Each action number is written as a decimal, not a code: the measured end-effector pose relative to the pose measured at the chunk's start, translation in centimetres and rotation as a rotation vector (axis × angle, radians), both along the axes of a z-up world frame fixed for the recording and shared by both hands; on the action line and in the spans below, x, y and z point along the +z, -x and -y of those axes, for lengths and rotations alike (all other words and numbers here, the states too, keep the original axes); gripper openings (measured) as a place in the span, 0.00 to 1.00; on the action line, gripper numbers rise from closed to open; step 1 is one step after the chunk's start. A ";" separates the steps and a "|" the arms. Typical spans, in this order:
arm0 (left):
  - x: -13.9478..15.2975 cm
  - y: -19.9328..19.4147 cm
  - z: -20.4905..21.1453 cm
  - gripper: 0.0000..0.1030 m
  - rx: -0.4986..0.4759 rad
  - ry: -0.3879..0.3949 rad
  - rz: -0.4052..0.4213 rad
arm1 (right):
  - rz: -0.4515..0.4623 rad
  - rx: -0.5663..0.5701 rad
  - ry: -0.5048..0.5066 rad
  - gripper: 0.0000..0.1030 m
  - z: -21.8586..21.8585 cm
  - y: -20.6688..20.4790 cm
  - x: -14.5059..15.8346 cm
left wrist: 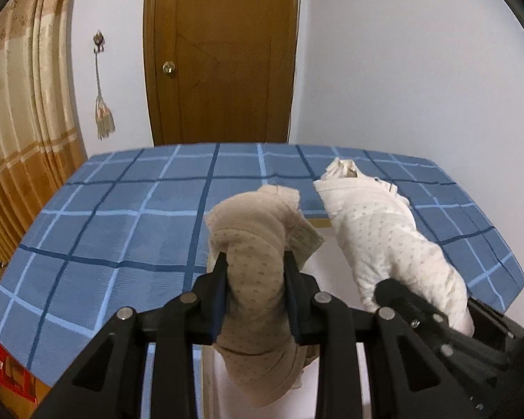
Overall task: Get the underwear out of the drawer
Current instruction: 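Carry both underwear pieces over the white tray with both tools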
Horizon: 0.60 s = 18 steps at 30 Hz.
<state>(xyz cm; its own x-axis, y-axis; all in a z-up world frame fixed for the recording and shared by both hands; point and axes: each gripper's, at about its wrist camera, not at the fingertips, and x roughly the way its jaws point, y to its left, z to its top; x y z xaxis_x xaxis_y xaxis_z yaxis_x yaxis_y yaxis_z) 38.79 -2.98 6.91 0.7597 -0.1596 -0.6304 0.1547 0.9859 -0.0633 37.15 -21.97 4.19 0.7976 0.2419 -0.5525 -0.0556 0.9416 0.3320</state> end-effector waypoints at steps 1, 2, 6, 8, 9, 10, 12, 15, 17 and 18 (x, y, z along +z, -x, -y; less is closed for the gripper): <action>-0.5 -0.7 0.1 0.26 0.001 -0.001 -0.017 | -0.018 -0.001 -0.005 0.37 0.0 -0.7 -0.5; -0.8 -1.2 0.2 0.26 0.004 -0.005 -0.030 | -0.035 -0.004 -0.012 0.37 -0.1 -1.3 -0.9; -2.3 -3.5 0.0 0.26 0.034 -0.021 -0.070 | -0.099 -0.019 -0.006 0.37 -0.2 -3.4 -2.7; -2.8 -4.1 -0.2 0.26 0.038 -0.020 -0.084 | -0.121 -0.024 -0.005 0.37 -0.2 -4.1 -3.3; -3.1 -4.5 -0.2 0.26 0.040 -0.026 -0.092 | -0.128 -0.023 -0.007 0.37 -0.3 -4.4 -3.6; -3.3 -4.8 -0.1 0.26 0.041 -0.030 -0.094 | -0.137 -0.017 -0.009 0.37 -0.4 -4.7 -3.8; -3.8 -5.2 -0.1 0.26 0.040 -0.035 -0.103 | -0.152 -0.001 -0.012 0.37 -0.5 -5.2 -4.3; -4.2 -5.7 -0.1 0.26 0.040 -0.025 -0.112 | -0.182 0.024 -0.014 0.37 -1.0 -6.0 -5.1; -4.4 -5.8 0.0 0.26 0.037 -0.034 -0.108 | -0.202 0.036 -0.029 0.37 -1.3 -6.3 -5.5; -4.5 -5.9 0.1 0.27 0.037 -0.041 -0.104 | -0.205 0.040 -0.034 0.37 -1.4 -6.4 -5.7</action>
